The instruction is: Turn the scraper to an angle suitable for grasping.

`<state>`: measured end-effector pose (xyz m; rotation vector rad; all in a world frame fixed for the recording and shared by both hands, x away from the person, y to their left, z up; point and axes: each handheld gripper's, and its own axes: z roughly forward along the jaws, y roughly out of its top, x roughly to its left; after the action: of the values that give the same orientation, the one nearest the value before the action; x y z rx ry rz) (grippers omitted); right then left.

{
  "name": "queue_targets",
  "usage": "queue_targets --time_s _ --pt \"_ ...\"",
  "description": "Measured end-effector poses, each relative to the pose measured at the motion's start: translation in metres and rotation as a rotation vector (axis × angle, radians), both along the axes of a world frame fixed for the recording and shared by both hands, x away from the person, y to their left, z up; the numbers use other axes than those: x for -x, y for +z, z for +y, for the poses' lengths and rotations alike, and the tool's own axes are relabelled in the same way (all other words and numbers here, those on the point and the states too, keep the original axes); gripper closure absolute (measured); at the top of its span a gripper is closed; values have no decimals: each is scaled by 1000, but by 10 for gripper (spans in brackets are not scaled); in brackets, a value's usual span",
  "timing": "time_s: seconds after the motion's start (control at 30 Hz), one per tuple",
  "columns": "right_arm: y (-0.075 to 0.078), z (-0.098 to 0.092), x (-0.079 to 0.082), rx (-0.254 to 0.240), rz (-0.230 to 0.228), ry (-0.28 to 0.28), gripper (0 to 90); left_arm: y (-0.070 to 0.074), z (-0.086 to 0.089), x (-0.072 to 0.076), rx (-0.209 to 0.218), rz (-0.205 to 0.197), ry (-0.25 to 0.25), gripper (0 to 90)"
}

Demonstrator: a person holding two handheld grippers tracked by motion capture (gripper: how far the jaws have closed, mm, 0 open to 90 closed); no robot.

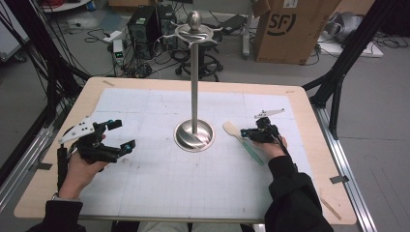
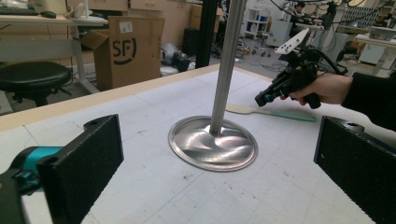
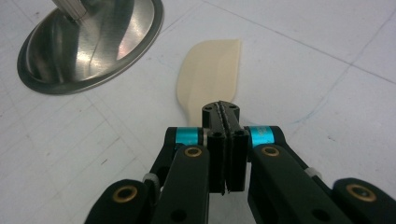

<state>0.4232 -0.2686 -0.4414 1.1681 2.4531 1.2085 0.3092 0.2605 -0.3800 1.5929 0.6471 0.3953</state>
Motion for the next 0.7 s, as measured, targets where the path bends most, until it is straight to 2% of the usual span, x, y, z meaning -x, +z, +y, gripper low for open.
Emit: queue_targets --time_s 0.2,0.3,0.43,0.47,0.7 --pt "-4 4 -2 18 13 22 900 0 0 1 -1 4 -3 19" --pt "-4 7 2 20 22 69 900 2 1 1 13 -6 0 19" --pt "-3 10 6 28 33 99 900 1 2 1 5 -1 2 19" --pt "-2 13 8 34 39 125 900 1 1 1 5 1 -1 19" --pt "-2 19 17 32 44 177 900 1 0 1 -4 3 0 19"
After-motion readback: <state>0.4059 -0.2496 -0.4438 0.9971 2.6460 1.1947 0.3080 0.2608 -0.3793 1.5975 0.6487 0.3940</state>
